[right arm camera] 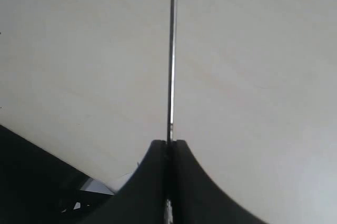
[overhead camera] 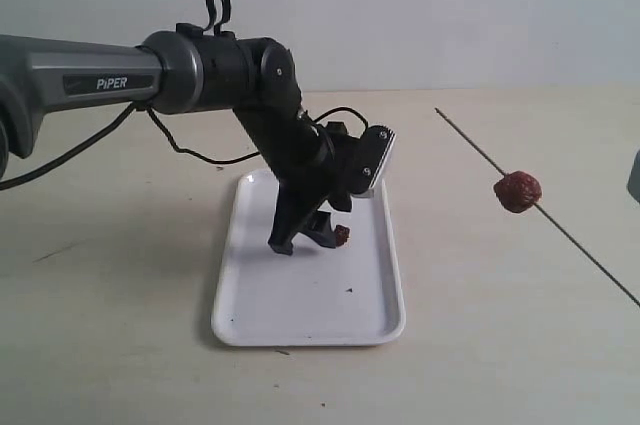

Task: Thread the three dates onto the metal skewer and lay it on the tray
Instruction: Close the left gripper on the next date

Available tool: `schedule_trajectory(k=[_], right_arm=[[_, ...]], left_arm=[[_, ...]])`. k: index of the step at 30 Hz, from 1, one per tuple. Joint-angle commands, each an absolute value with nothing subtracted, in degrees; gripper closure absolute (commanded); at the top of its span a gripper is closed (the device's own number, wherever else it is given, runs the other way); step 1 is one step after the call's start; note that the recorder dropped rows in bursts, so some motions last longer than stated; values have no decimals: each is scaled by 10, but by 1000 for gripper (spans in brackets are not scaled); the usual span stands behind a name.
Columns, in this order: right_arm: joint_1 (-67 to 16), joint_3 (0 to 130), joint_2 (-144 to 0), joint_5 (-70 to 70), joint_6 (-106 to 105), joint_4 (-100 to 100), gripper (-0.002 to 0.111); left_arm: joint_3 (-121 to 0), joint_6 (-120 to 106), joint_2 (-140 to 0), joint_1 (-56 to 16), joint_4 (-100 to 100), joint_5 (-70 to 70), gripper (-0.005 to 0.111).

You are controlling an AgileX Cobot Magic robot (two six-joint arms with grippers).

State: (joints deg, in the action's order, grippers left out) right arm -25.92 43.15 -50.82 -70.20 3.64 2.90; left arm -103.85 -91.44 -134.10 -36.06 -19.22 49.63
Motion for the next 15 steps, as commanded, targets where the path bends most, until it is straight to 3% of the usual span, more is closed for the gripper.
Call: schedule_trajectory(k=[1,15], right_arm=[[-260,429,-506,-700,30,33,108],[-260,429,-506,-700,30,33,108]], left_arm=[[-1037,-913,-1346,-364,-199,494,55],[-1037,-896,-1370,-369,-187,493,55]])
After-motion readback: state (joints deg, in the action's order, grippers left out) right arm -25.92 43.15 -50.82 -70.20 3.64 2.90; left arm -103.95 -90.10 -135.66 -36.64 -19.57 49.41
